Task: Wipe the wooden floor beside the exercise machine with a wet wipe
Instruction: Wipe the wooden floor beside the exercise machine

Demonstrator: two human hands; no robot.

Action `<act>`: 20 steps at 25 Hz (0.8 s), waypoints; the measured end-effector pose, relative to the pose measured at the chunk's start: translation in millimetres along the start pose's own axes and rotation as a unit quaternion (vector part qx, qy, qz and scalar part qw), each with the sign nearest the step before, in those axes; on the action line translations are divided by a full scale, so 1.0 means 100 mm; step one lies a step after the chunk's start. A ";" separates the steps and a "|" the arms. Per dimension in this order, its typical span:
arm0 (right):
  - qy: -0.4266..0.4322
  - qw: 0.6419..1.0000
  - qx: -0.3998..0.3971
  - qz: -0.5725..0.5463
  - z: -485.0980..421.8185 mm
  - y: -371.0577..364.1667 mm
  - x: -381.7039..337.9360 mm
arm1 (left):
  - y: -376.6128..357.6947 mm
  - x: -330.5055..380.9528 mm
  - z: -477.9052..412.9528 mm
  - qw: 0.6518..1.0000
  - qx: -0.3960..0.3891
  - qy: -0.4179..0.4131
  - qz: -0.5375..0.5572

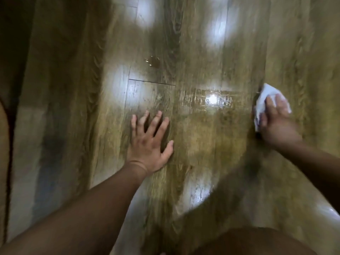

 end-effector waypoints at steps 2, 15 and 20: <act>-0.043 0.999 0.013 -0.015 -0.14 -0.04 -0.04 | -0.01 0.02 -0.01 1.000 0.012 0.003 0.013; 0.410 0.912 -0.024 0.001 -0.96 -0.18 -2.61 | -0.01 0.01 0.01 0.998 0.067 0.006 -0.009; 0.197 0.980 0.036 -0.016 -0.74 -0.15 0.00 | -0.04 0.02 0.03 0.998 0.070 -0.003 -0.002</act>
Point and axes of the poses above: each hand's wrist, its own z-axis away from the middle knuckle, its own y-axis out of the back of the hand, x = y × z, the point moved 4 cm from there along -z, towards the middle knuckle, and after that the axes turned 6 degrees about y, right-handed, at the moved point
